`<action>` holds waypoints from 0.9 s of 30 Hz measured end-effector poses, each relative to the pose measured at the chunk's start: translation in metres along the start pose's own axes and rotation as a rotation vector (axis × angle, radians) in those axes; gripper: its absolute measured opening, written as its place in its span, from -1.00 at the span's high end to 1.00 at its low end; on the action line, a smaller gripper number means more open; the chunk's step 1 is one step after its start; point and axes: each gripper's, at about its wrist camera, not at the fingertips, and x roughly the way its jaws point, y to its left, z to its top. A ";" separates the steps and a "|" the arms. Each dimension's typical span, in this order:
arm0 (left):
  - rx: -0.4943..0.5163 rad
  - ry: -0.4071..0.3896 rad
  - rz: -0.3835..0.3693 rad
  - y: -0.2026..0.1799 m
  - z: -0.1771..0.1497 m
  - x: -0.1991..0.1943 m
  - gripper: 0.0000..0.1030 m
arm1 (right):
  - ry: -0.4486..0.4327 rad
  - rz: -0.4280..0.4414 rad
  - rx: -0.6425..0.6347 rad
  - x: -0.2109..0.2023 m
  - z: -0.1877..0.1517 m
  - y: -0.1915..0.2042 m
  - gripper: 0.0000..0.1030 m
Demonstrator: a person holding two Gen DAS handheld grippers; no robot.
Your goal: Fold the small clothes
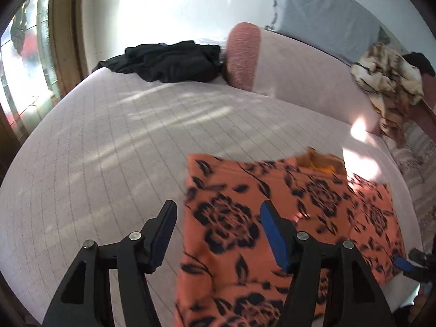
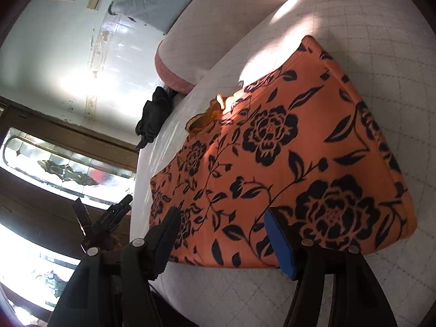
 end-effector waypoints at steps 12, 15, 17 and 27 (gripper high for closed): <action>0.049 0.060 0.007 -0.033 -0.055 0.003 -0.38 | -0.061 -0.054 0.098 -0.033 0.021 -0.027 -0.32; 0.066 0.088 0.018 -0.033 -0.056 0.017 -0.44 | -0.065 -0.060 0.091 -0.026 0.053 -0.025 -0.32; 0.051 0.158 0.042 -0.026 -0.064 0.037 -0.44 | -0.040 -0.043 0.112 -0.012 0.080 -0.032 -0.32; 0.109 0.103 0.037 -0.031 -0.072 0.040 -0.54 | -0.126 -0.081 0.269 0.034 0.185 -0.095 -0.32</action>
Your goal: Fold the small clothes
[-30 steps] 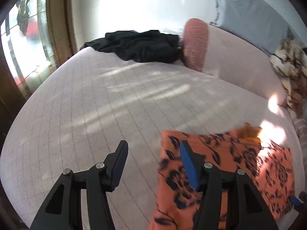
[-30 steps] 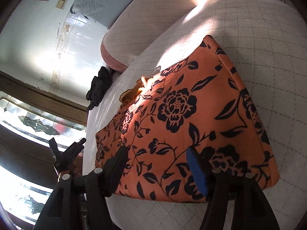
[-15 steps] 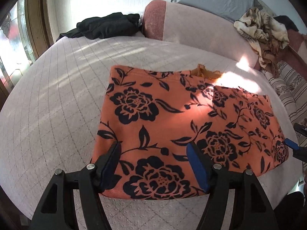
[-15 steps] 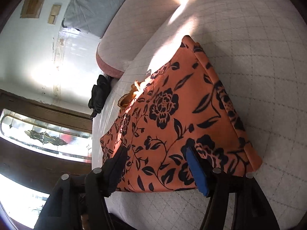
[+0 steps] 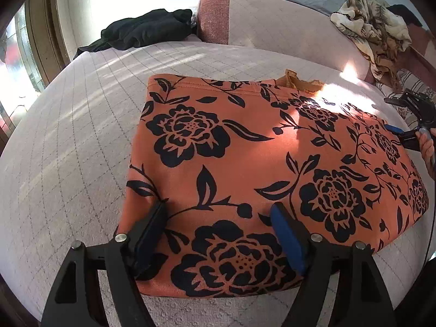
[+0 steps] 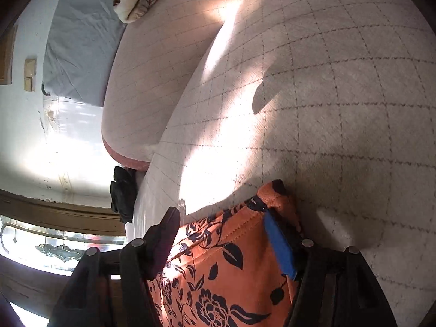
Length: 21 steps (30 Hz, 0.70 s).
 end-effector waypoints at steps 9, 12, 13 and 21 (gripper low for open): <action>-0.144 -0.035 -0.065 0.020 0.002 -0.032 -0.54 | -0.002 -0.002 -0.198 -0.084 -0.119 0.046 -0.38; -0.146 -0.044 -0.022 0.029 -0.003 -0.035 -0.54 | 0.060 0.040 -0.218 -0.095 -0.171 0.044 -0.42; -0.136 -0.024 0.010 0.032 -0.006 -0.028 -0.54 | 0.072 0.035 -0.219 -0.093 -0.181 0.038 -0.44; -0.198 -0.029 0.068 0.053 -0.010 -0.045 -0.57 | -0.040 -0.024 -0.136 -0.116 -0.204 0.013 -0.41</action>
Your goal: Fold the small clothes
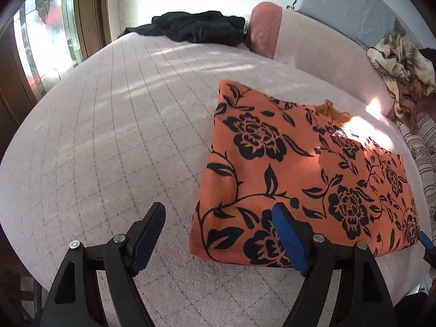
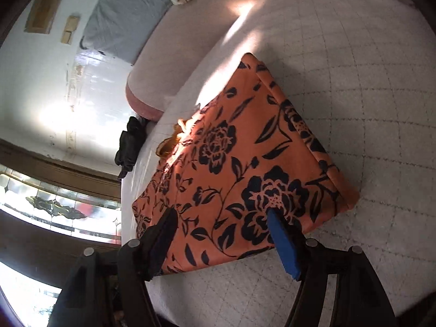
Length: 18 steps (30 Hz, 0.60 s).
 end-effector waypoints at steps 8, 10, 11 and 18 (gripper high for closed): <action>-0.002 0.006 -0.025 -0.005 -0.004 -0.009 -0.57 | 0.069 0.032 0.039 0.001 -0.032 0.000 -0.42; 0.003 -0.010 -0.032 -0.007 0.000 -0.012 -0.57 | 0.075 0.052 0.026 0.006 -0.026 0.007 -0.42; 0.004 -0.018 -0.036 -0.008 0.002 -0.011 -0.57 | 0.073 0.053 0.008 0.008 -0.022 0.012 -0.42; -0.012 0.093 0.013 -0.002 -0.002 0.042 -0.61 | 0.057 -0.104 0.003 0.040 0.005 -0.006 -0.42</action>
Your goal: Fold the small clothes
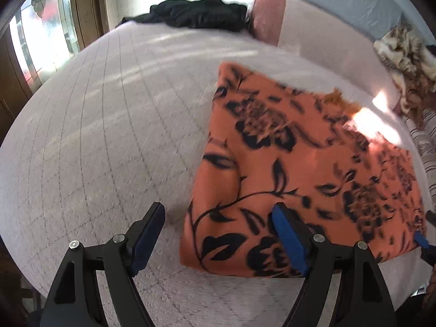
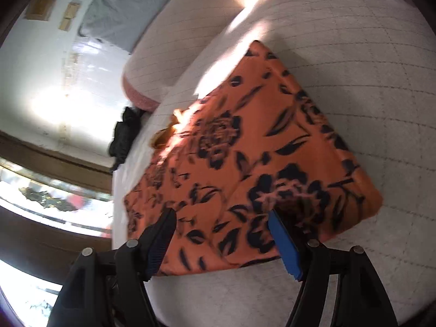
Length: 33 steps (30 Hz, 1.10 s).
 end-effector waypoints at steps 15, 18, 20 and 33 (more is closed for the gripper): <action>0.064 -0.053 -0.045 -0.029 0.033 0.003 -0.61 | 0.020 0.040 0.065 0.069 0.168 0.018 -0.49; 0.040 -0.021 -0.050 -0.022 0.029 0.018 -0.62 | -0.051 0.040 0.104 0.079 0.193 -0.003 -0.49; 0.033 -0.027 -0.055 -0.019 0.028 0.017 -0.62 | -0.133 0.037 0.094 0.066 0.196 -0.002 -0.49; -0.010 -0.078 -0.041 -0.001 -0.001 -0.039 -0.62 | -0.048 0.111 -0.149 -0.020 0.036 0.050 -0.52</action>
